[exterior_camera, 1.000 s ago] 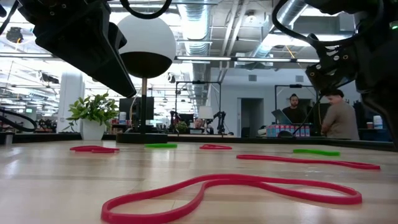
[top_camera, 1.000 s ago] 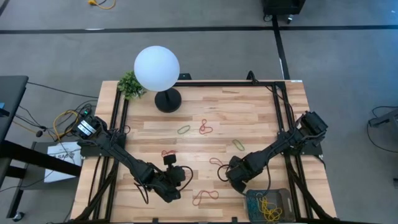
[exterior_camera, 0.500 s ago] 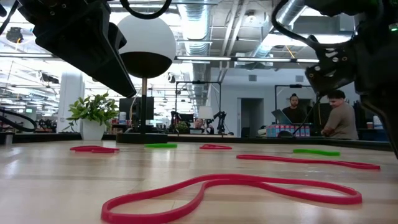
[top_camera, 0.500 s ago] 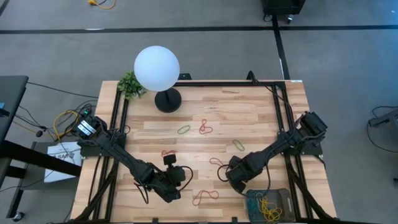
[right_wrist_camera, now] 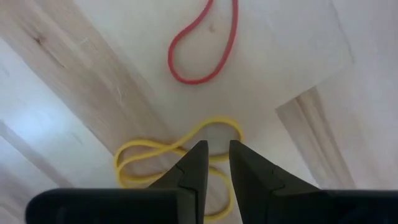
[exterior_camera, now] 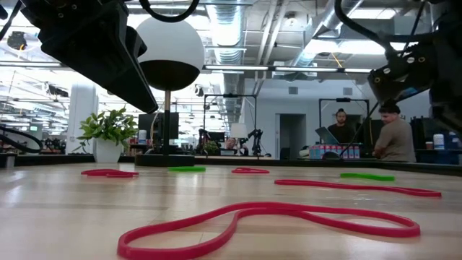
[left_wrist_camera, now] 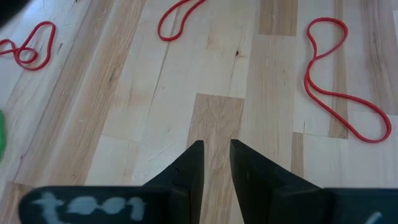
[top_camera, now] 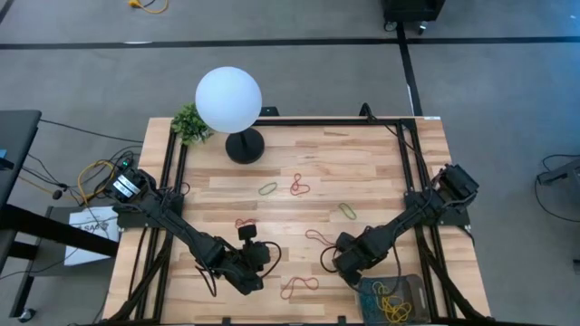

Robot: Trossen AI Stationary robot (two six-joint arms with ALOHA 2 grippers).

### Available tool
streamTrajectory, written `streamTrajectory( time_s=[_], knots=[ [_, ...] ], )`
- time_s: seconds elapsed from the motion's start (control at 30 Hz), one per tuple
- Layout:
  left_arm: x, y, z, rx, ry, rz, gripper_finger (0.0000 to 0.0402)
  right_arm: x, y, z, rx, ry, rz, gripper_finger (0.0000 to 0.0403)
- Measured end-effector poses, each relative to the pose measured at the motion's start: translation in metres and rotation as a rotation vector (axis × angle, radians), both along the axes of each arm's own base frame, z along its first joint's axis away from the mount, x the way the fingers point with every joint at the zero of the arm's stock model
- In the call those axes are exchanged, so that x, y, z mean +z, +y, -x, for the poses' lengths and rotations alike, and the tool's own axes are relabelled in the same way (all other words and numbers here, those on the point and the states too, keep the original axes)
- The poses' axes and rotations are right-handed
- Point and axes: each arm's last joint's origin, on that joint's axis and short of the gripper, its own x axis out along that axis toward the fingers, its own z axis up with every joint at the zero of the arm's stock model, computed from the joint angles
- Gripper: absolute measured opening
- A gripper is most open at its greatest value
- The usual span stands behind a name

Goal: Pick and place items into bin
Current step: Put the yellow rubber band into the black bin

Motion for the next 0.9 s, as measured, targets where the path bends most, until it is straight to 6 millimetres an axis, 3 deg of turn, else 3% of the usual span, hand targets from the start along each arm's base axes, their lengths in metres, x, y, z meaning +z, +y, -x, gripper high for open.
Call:
streamTrajectory(
  time_s=[0.53,0.9],
  knots=[
    [0.000,0.000,0.000,0.000,0.000,0.000,0.0068,0.000,-0.005,-0.001,-0.012,0.001,0.035,0.0060],
    [0.000,0.000,0.000,0.000,0.000,0.001,0.0068,-0.020,-0.010,0.010,-0.081,-0.050,0.005,0.0060]
  ],
)
